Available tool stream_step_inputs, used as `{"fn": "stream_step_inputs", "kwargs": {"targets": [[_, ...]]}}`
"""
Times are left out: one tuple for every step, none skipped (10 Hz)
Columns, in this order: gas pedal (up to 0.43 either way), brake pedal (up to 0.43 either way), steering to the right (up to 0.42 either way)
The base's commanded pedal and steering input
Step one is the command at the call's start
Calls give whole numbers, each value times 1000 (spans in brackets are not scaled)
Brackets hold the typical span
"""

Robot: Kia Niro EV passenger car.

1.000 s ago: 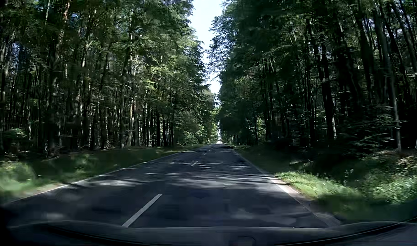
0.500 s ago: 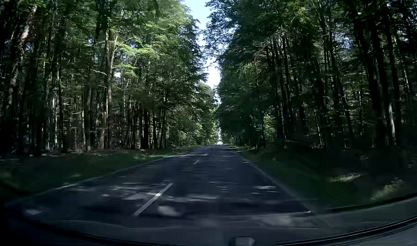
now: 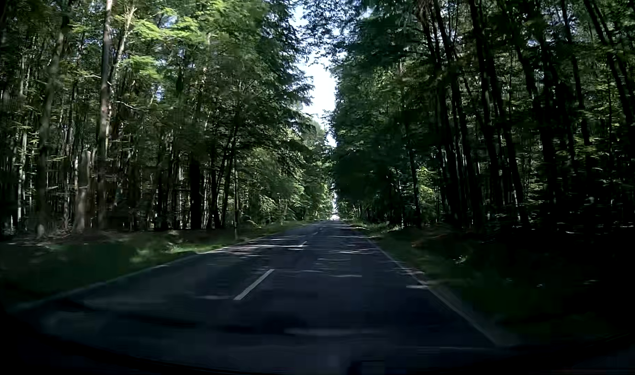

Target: Follow the waypoints while adhering to traffic rules and regulations

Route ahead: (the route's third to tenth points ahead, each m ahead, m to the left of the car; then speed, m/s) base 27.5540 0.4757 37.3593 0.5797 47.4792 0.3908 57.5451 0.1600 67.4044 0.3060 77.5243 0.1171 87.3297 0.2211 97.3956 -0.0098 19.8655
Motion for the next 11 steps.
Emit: {"fn": "stream_step_inputs", "kwargs": {"targets": [[67, 30, 0], [67, 30, 0], [67, 30, 0], [67, 30, 0], [67, 30, 0], [67, 30, 0], [67, 30, 0], [67, 30, 0], [67, 30, 0], [67, 30, 0], [67, 30, 0]]}}
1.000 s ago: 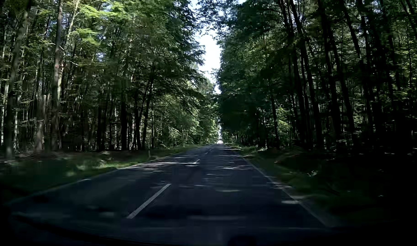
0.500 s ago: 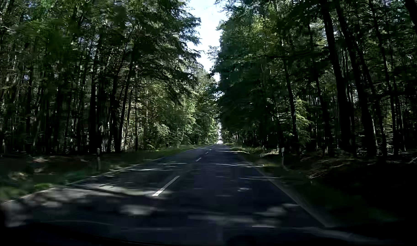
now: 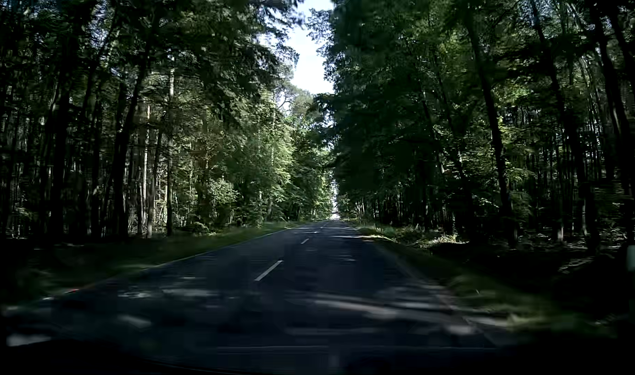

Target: Follow the waypoints while adhering to traffic rules and regulations

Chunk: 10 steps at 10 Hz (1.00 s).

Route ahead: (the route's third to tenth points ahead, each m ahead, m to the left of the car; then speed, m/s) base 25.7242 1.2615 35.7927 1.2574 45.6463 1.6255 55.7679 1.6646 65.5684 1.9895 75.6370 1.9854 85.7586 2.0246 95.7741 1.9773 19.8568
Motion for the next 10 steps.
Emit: {"fn": "stream_step_inputs", "kwargs": {"targets": [[67, 30, 0], [67, 30, 0], [67, 30, 0], [67, 30, 0], [67, 30, 0], [67, 30, 0], [67, 30, 0], [67, 30, 0], [67, 30, 0], [67, 30, 0]]}}
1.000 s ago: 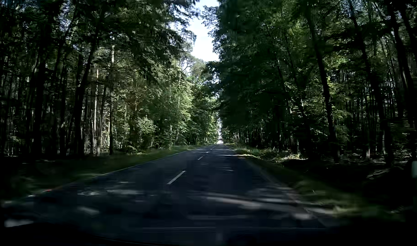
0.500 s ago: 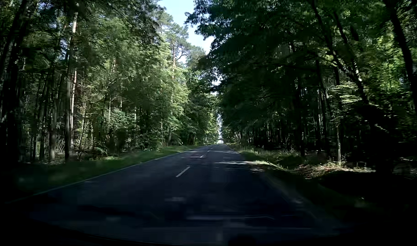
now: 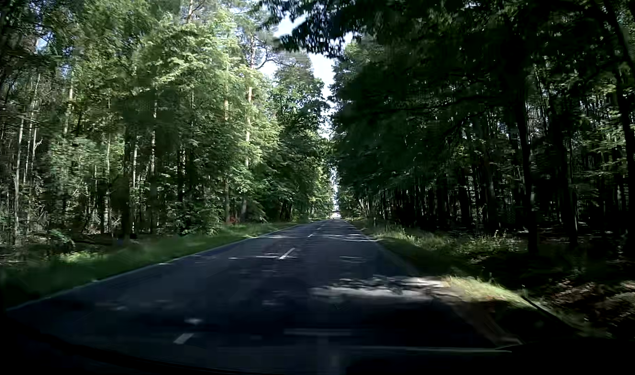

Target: Follow the waypoints while adhering to traffic rules and regulations

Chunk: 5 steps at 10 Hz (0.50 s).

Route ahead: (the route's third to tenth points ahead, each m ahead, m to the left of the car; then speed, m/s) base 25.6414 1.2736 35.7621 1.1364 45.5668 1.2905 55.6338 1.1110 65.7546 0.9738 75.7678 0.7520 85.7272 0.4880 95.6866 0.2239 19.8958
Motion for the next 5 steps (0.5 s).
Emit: {"fn": "stream_step_inputs", "kwargs": {"targets": [[67, 30, 0], [67, 30, 0], [67, 30, 0], [67, 30, 0], [67, 30, 0]]}}
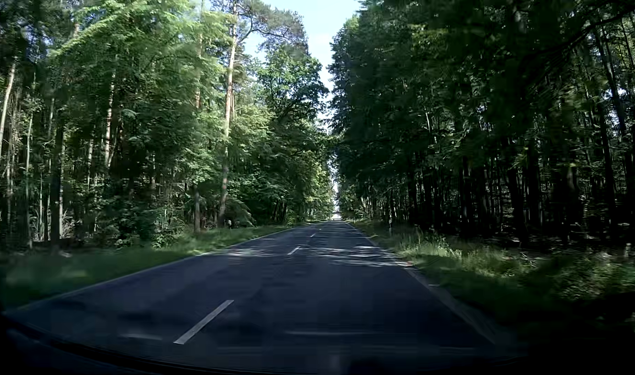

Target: Follow the waypoints while adhering to traffic rules and regulations

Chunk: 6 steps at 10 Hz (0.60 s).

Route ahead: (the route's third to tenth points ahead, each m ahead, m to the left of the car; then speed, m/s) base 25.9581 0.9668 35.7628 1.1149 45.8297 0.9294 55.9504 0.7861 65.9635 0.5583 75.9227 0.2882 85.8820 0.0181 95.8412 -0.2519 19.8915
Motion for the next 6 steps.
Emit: {"fn": "stream_step_inputs", "kwargs": {"targets": [[67, 30, 0], [67, 30, 0], [67, 30, 0], [67, 30, 0], [67, 30, 0], [67, 30, 0]]}}
